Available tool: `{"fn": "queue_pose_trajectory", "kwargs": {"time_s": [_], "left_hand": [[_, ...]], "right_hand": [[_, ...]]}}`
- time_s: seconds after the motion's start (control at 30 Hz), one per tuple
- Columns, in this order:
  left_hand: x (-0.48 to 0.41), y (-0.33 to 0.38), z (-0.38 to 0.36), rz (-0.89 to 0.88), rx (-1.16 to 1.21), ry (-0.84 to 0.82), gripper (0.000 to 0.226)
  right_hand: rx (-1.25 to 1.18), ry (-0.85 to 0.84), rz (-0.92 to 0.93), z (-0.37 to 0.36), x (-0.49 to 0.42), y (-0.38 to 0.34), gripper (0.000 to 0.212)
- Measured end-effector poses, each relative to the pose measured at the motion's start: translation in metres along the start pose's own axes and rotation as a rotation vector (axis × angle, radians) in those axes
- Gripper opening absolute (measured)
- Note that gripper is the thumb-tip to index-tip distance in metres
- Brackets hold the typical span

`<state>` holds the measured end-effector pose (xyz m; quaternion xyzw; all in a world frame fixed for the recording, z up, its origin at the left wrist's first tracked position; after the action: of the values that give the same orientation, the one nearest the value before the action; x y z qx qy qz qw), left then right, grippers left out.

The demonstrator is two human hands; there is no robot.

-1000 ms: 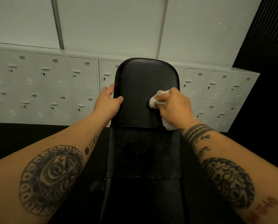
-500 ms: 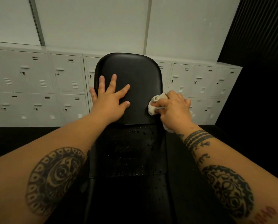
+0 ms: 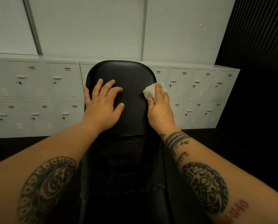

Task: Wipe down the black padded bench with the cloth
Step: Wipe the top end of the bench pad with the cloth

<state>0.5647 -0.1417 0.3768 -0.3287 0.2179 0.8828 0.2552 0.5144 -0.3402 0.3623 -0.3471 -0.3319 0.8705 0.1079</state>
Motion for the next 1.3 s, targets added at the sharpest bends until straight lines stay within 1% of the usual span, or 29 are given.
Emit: {"fn": "queue_pose_trajectory", "kwargs": {"time_s": [0.1, 0.17, 0.27, 0.37, 0.43, 0.53, 0.63, 0.73, 0.77, 0.83, 0.9, 0.97, 1.03, 1.07, 1.17, 1.23, 1.3], "left_hand": [[0.004, 0.003, -0.004, -0.018, -0.077, 0.057, 0.055], [0.004, 0.004, -0.005, -0.023, -0.103, 0.073, 0.055], [0.004, 0.004, -0.006, -0.022, -0.122, 0.079, 0.056], [0.006, 0.005, -0.005, -0.017, -0.137, 0.084, 0.058], [0.006, 0.005, -0.005, -0.016, -0.144, 0.082, 0.058], [0.006, 0.004, -0.005, -0.011, -0.154, 0.088, 0.058], [0.006, 0.003, -0.007, -0.016, -0.160, 0.088, 0.058], [0.005, 0.003, -0.007, -0.021, -0.146, 0.093, 0.059], [0.005, 0.003, -0.007, -0.024, -0.132, 0.098, 0.059], [0.005, 0.000, -0.005, -0.014, -0.082, 0.108, 0.061], [0.005, -0.003, -0.003, 0.001, -0.033, 0.100, 0.062], [0.005, -0.004, -0.001, 0.001, 0.006, 0.075, 0.059], [0.005, -0.005, 0.004, 0.013, 0.051, 0.018, 0.058], [0.002, -0.007, 0.006, 0.017, 0.060, -0.029, 0.059], [-0.003, -0.019, 0.015, -0.041, -0.038, -0.212, 0.068], [-0.003, -0.026, 0.015, -0.077, -0.092, -0.325, 0.073], [0.000, -0.030, 0.012, -0.073, -0.080, -0.396, 0.076]], "right_hand": [[-0.058, -0.102, -0.090, -0.003, 0.017, 0.021, 0.063], [-0.089, -0.147, -0.128, -0.003, 0.032, 0.033, 0.061], [-0.073, -0.208, -0.161, -0.003, 0.050, 0.045, 0.059], [-0.047, -0.150, -0.201, 0.001, 0.035, 0.039, 0.057], [-0.029, -0.090, -0.186, 0.000, 0.012, 0.022, 0.055], [0.055, -0.009, -0.080, -0.006, -0.023, -0.008, 0.057], [0.251, 0.037, 0.043, -0.014, -0.045, -0.030, 0.055], [0.405, -0.008, 0.291, -0.022, -0.038, -0.054, 0.053], [0.418, -0.037, 0.375, -0.025, -0.028, -0.058, 0.052], [0.398, -0.084, 0.472, -0.023, -0.001, -0.054, 0.051], [0.355, -0.115, 0.497, -0.015, 0.026, -0.038, 0.049], [0.299, -0.147, 0.470, -0.001, 0.040, -0.022, 0.045], [0.301, -0.180, 0.451, 0.011, 0.041, -0.017, 0.040], [0.347, -0.195, 0.466, 0.014, 0.038, -0.019, 0.038], [0.508, -0.266, 0.600, 0.005, 0.039, -0.041, 0.038], [0.542, -0.310, 0.667, -0.007, 0.052, -0.050, 0.043], [0.529, -0.331, 0.698, -0.020, 0.067, -0.054, 0.043]]}}
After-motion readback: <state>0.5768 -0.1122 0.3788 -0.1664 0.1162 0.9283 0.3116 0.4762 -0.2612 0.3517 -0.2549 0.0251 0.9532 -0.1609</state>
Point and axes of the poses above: each hand's wrist, its own x-axis away from the middle knuckle, its own z-axis out of the back of the hand, y = z × x, the point moved 8 cm from there along -x, towards the middle knuckle, and after that the axes turned 4 degrees about y, right-handed, at the moved point
